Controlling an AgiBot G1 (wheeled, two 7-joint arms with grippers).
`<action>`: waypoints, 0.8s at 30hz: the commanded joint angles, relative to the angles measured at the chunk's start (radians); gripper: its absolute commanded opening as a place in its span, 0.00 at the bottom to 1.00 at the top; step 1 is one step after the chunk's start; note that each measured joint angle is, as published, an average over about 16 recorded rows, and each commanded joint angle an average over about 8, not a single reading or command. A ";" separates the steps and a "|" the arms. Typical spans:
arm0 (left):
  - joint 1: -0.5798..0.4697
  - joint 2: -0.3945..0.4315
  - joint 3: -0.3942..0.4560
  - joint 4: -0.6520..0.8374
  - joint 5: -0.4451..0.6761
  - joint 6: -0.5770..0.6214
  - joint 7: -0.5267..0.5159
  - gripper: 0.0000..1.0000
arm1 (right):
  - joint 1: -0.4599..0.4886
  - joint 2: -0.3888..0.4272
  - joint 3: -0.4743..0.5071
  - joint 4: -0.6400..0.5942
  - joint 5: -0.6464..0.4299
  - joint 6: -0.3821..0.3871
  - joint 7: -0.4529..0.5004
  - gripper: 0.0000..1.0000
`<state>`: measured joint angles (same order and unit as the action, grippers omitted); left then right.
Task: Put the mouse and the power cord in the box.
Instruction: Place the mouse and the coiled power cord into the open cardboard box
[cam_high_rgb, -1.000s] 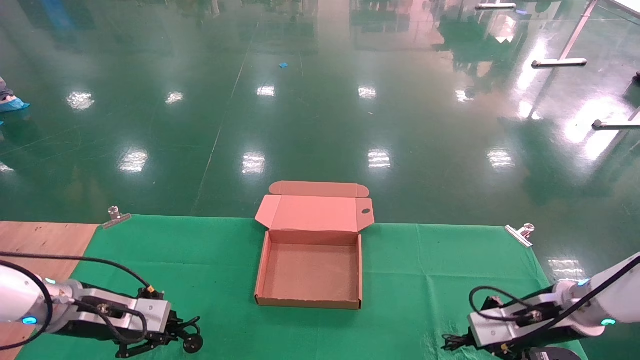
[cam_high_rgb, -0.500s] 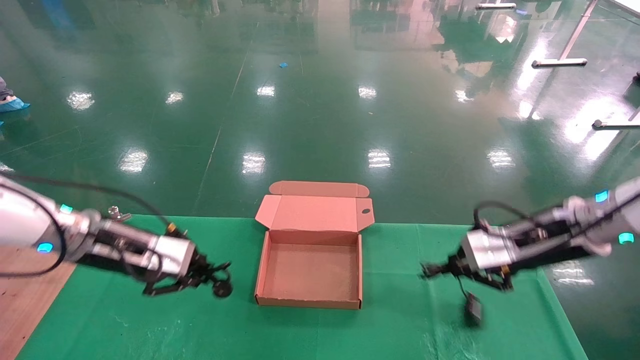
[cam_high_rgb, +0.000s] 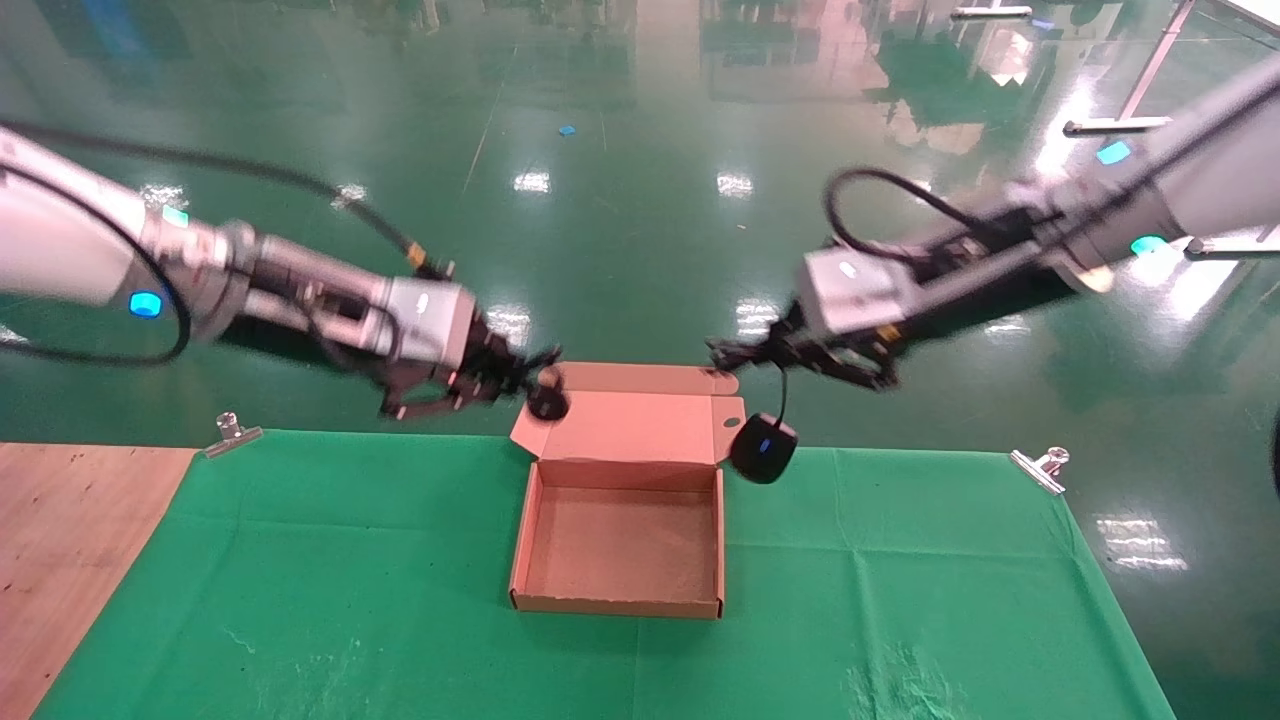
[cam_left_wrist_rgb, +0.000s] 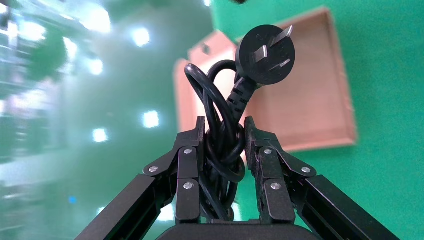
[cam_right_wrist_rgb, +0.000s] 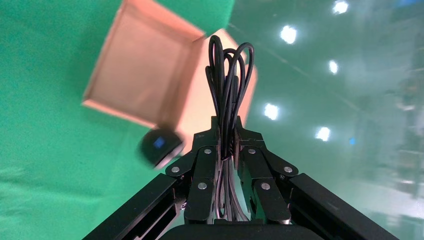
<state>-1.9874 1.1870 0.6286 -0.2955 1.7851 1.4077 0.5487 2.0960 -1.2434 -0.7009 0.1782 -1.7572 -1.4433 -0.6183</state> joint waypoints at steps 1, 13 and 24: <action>-0.023 0.009 -0.009 -0.018 -0.011 -0.005 -0.019 0.00 | 0.020 -0.023 0.001 0.010 0.000 0.012 0.016 0.00; 0.013 0.027 -0.043 -0.050 -0.058 -0.066 0.033 0.00 | 0.051 -0.027 0.016 -0.014 0.022 0.001 -0.001 0.00; 0.367 0.050 -0.178 -0.203 -0.203 -0.508 0.205 0.00 | 0.066 0.062 0.040 0.014 0.062 -0.100 -0.004 0.00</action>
<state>-1.6214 1.2431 0.4649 -0.5099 1.6010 0.9108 0.7487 2.1521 -1.1833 -0.6640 0.1968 -1.6977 -1.5340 -0.6181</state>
